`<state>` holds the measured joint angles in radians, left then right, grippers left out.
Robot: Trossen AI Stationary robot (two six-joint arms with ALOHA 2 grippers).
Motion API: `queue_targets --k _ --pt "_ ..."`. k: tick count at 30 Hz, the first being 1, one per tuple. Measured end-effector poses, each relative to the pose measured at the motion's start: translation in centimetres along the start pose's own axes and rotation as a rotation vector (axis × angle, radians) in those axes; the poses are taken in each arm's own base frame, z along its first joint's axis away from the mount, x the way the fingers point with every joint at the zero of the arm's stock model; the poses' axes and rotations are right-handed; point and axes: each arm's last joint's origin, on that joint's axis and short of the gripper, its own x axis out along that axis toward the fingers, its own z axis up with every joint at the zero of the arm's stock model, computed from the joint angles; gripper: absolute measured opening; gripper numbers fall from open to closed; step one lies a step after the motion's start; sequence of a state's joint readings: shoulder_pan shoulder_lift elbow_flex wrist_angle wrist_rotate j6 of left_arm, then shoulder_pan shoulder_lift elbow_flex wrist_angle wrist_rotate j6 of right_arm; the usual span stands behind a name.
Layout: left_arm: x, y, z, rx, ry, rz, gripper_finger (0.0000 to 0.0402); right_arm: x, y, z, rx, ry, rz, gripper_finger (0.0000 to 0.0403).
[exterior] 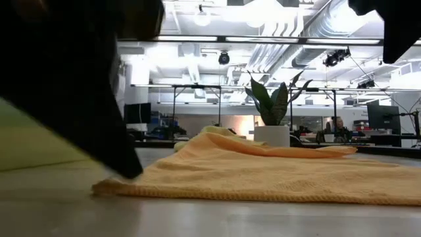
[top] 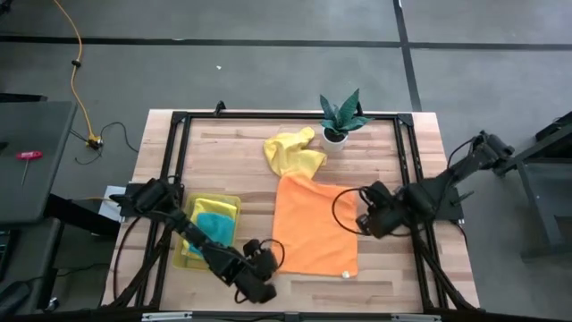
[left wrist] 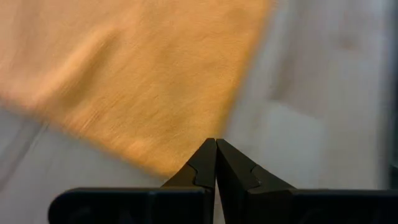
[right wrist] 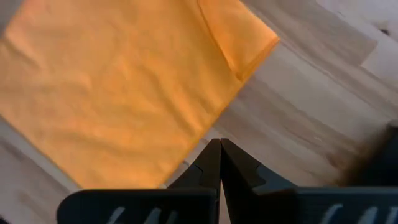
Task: Fold microfiber towels
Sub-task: Move the orange microfiber cloth to the bottom center of the table
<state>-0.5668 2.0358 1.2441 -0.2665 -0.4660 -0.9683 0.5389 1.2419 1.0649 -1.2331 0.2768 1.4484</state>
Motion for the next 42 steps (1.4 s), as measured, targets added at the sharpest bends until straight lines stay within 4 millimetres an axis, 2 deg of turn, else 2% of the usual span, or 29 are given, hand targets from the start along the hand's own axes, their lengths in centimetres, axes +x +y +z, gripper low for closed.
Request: queue_targets --k 2,4,7,10,14,20,26,30,35,42 --pt "-1.0 -0.9 0.4 0.067 0.0 -0.013 0.0 0.3 -0.1 0.8 -0.039 0.029 0.007 0.0" --pt "-1.2 -0.8 0.1 0.114 0.024 0.009 0.0 1.3 -0.3 1.5 -0.061 0.066 0.047 0.0" --pt "-1.1 -1.0 -0.3 0.15 0.039 0.004 0.0 4.2 -0.5 1.9 -0.082 0.133 0.139 0.0" --pt "-1.2 -1.0 0.1 0.122 0.007 0.01 0.0 7.5 -1.3 1.7 -0.057 0.127 0.18 0.0" --pt "-0.9 -0.7 2.3 0.05 -0.106 0.073 0.0 10.3 -1.9 1.6 0.017 0.085 0.263 0.0" --pt "1.4 1.3 5.5 0.045 -0.177 0.137 0.0 11.2 -2.0 1.9 0.075 -0.023 0.293 0.0" --pt "4.5 3.7 6.9 0.023 -0.093 0.124 0.0 11.5 -2.7 3.1 0.19 -0.099 0.244 0.0" --pt "5.7 3.6 5.8 0.028 -0.038 0.098 0.0 11.8 -3.3 3.9 0.258 -0.085 0.213 0.0" --pt "6.1 2.0 3.7 -0.014 -0.034 0.064 0.0 11.9 -3.7 4.3 0.249 -0.017 0.224 0.0" --pt "4.7 -0.6 0.2 0.053 -0.017 0.023 0.0 12.2 -3.5 4.2 0.244 0.028 0.242 0.0"
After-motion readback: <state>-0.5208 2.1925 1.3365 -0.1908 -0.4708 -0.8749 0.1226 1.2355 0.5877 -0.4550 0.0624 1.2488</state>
